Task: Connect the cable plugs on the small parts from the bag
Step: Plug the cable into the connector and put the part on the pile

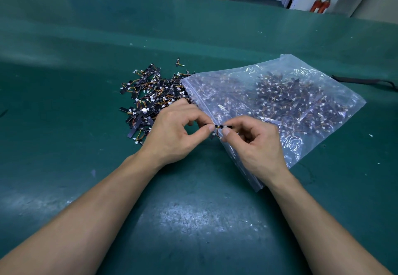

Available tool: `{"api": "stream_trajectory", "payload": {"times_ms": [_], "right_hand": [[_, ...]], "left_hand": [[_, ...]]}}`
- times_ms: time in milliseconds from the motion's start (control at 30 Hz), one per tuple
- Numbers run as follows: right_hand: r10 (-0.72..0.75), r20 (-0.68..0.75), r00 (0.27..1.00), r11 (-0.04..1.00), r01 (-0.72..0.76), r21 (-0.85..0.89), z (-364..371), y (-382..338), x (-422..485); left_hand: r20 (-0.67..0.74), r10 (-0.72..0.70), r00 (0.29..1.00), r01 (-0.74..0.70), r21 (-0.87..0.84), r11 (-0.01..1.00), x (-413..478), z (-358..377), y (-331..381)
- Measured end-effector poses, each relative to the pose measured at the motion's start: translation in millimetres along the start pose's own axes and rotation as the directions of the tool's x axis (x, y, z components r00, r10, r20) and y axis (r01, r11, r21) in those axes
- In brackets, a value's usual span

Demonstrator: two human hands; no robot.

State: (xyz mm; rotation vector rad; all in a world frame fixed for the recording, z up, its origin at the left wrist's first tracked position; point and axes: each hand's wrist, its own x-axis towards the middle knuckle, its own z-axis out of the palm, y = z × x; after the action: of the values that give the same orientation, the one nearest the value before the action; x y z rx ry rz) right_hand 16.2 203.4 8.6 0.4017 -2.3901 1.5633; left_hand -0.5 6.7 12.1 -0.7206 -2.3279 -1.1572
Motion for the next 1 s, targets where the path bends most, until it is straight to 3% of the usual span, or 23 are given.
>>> {"api": "stream_trajectory", "payload": {"times_ms": [1000], "right_hand": [[-0.008,0.003,1.0,1.0,0.008,-0.021,-0.1,-1.1,-1.2]], "left_hand": [[0.028,-0.032,0.999,0.033,-0.036,0.999,-1.7,1.4,-0.9]]}}
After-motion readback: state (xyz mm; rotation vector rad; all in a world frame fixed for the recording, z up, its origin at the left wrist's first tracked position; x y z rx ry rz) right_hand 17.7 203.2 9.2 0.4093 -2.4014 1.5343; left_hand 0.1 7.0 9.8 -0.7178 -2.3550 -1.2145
